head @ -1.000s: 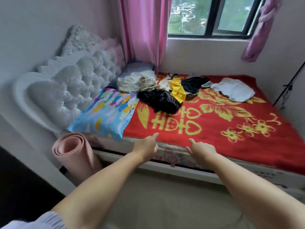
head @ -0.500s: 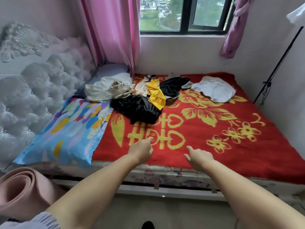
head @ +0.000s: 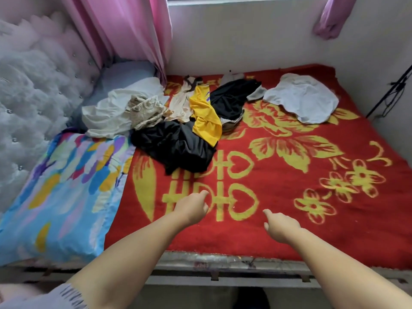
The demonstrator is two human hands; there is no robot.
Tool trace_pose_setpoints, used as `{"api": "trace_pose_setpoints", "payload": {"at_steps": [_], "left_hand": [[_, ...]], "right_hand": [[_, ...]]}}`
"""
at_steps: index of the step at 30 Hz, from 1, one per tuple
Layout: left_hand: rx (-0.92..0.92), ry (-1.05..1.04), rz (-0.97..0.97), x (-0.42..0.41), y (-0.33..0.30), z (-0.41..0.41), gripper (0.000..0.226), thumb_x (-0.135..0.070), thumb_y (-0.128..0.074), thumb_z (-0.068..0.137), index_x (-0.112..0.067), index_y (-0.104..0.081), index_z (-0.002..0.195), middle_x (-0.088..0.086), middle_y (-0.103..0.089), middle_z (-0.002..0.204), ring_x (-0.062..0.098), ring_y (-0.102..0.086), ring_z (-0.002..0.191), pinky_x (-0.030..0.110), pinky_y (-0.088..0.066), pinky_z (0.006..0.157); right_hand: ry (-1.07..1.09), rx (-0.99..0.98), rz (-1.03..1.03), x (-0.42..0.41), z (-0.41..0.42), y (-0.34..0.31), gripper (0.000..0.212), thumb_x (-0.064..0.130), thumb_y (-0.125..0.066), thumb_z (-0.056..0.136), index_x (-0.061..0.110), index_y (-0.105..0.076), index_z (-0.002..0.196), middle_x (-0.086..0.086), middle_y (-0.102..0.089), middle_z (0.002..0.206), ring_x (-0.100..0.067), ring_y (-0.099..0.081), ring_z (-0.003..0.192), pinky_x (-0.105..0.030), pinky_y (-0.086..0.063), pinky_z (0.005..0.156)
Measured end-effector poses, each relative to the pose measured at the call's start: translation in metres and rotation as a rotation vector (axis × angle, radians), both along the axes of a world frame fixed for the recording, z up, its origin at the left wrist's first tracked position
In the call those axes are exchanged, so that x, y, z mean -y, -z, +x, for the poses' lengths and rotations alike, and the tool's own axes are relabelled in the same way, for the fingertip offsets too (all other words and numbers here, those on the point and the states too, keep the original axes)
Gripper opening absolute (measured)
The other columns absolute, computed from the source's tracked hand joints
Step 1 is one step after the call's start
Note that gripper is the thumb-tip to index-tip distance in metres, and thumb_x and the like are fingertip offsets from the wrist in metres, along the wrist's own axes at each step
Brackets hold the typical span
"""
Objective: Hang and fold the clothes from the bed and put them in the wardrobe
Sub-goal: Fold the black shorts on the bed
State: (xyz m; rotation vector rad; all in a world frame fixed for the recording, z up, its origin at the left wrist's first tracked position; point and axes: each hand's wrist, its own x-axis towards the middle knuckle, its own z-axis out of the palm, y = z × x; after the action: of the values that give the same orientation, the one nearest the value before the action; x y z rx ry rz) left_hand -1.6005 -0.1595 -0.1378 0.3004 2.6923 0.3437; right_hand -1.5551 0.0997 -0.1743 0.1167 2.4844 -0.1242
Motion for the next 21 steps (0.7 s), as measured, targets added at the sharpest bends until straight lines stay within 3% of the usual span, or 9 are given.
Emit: {"api": "trace_pose_setpoints", "payload": {"at_steps": [4,8,12,15,18,21], "left_hand": [[0.061,-0.098,-0.021,-0.007,0.022,-0.053,0.046,-0.018,-0.037,0.095,-0.018,-0.038,0.141,0.007,-0.066,0.1,0.029,-0.064,0.081,0.033,-0.042,0.058],[0.102,-0.183,-0.035,-0.013,0.046,-0.108,0.044,-0.019,-0.037,0.095,-0.017,-0.041,0.139,0.008,-0.065,0.104,0.031,-0.063,0.087,0.034,-0.043,0.061],[0.093,-0.195,-0.032,-0.017,0.082,-0.155,0.044,-0.019,-0.036,0.096,-0.018,-0.039,0.14,0.004,-0.057,0.123,0.025,-0.058,0.095,0.031,-0.039,0.063],[0.071,-0.177,-0.03,-0.011,0.119,-0.188,0.05,-0.021,-0.039,0.096,-0.019,-0.031,0.144,0.005,-0.052,0.124,0.025,-0.054,0.105,0.036,-0.045,0.069],[0.014,-0.212,-0.035,0.002,0.163,-0.224,0.06,-0.027,-0.044,0.097,-0.019,-0.017,0.15,0.004,-0.047,0.126,0.022,-0.051,0.106,0.034,-0.046,0.068],[-0.128,-0.117,-0.166,0.014,0.202,-0.257,0.07,-0.029,-0.047,0.097,-0.016,-0.007,0.153,0.01,-0.024,0.151,0.025,-0.029,0.137,0.034,-0.037,0.101]], "right_hand": [[-0.04,0.058,-0.029,-0.008,-0.064,0.027,0.053,0.03,-0.033,0.1,0.021,-0.02,0.151,-0.007,-0.054,0.135,-0.028,-0.055,0.119,-0.037,-0.044,0.09],[-0.122,0.1,-0.085,-0.006,-0.135,0.056,0.053,0.028,-0.032,0.099,0.024,-0.02,0.151,-0.006,-0.057,0.13,-0.027,-0.057,0.115,-0.036,-0.046,0.089],[-0.191,0.182,-0.104,0.004,-0.192,0.094,0.047,0.027,-0.032,0.101,0.018,-0.025,0.147,-0.01,-0.053,0.131,-0.029,-0.055,0.115,-0.038,-0.048,0.09],[-0.169,0.164,-0.142,0.019,-0.22,0.135,0.047,0.025,-0.033,0.101,0.017,-0.026,0.147,-0.011,-0.033,0.145,-0.03,-0.039,0.128,-0.043,-0.046,0.095],[-0.055,0.016,-0.193,0.038,-0.238,0.182,0.054,0.023,-0.037,0.098,0.022,-0.021,0.15,-0.008,-0.014,0.157,-0.027,-0.02,0.142,-0.043,-0.045,0.096],[0.003,0.088,-0.17,0.053,-0.243,0.229,0.062,0.028,-0.037,0.1,0.03,-0.005,0.153,-0.006,0.012,0.16,-0.028,0.005,0.148,-0.053,-0.028,0.111]]}}
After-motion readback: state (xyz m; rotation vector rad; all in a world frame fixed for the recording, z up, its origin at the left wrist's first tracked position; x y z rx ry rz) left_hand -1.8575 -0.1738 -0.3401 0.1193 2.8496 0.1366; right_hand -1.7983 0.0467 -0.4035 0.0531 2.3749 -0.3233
